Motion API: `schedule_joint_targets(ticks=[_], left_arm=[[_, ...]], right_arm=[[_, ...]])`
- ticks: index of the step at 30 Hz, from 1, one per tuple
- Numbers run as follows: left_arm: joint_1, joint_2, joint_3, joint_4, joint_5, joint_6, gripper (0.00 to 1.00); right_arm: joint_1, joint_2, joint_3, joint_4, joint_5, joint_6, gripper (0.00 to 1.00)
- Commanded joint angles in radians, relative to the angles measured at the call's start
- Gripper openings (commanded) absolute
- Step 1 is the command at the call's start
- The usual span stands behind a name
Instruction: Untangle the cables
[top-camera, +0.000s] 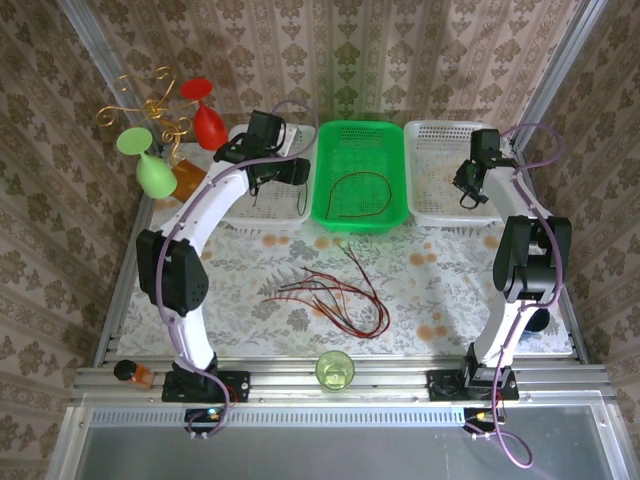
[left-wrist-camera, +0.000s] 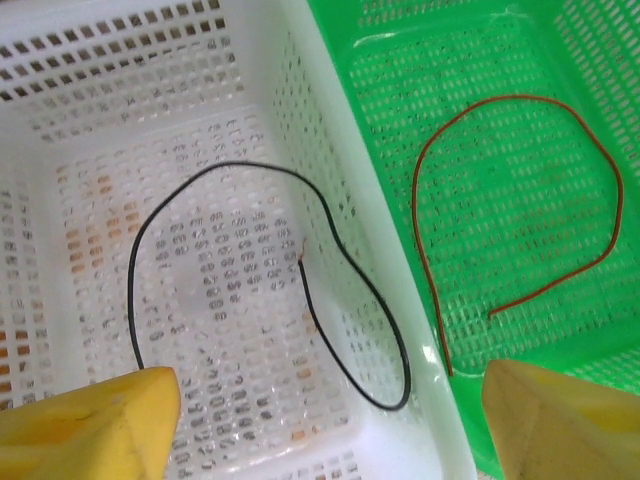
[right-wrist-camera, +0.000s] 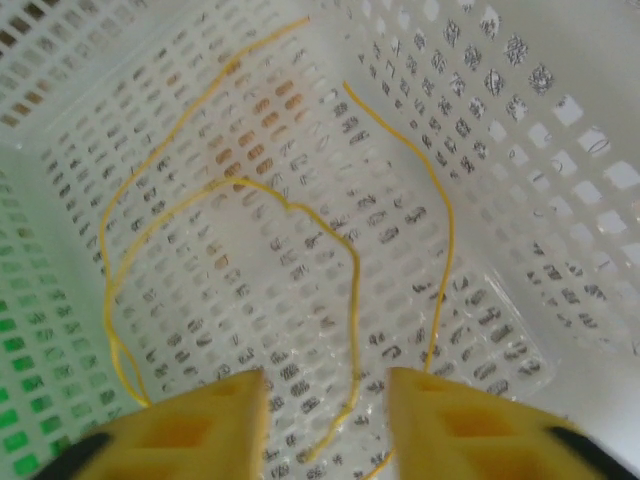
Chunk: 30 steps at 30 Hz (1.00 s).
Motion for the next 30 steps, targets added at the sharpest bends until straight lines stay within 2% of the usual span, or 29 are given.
schedule_joint_targets(ticks=[1, 4, 8, 14, 19, 23, 30], left_arm=[[0.001, -0.079, -0.067, 0.02, -0.007, -0.035, 0.8], [-0.029, -0.131, -0.129, 0.023, -0.006, -0.057, 0.81], [-0.04, -0.191, -0.208, 0.028, -0.004, -0.086, 0.81], [-0.072, -0.285, -0.343, 0.055, -0.001, -0.15, 0.8], [-0.102, -0.367, -0.461, 0.078, -0.006, -0.209, 0.79], [-0.131, -0.433, -0.555, 0.096, 0.005, -0.259, 0.78], [-0.165, -0.538, -0.711, 0.121, 0.021, -0.349, 0.77]], right_arm=[[0.002, -0.044, 0.024, -0.035, -0.007, -0.021, 0.51], [0.008, -0.11, -0.002, -0.042, -0.006, -0.035, 0.58], [0.037, -0.218, -0.079, -0.04, -0.044, -0.063, 0.59], [0.135, -0.39, -0.211, -0.086, -0.081, -0.126, 0.6], [0.241, -0.54, -0.345, -0.146, -0.21, -0.147, 0.57], [0.356, -0.633, -0.48, -0.128, -0.277, -0.112, 0.52], [0.597, -0.65, -0.664, 0.103, -0.373, 0.022, 0.42]])
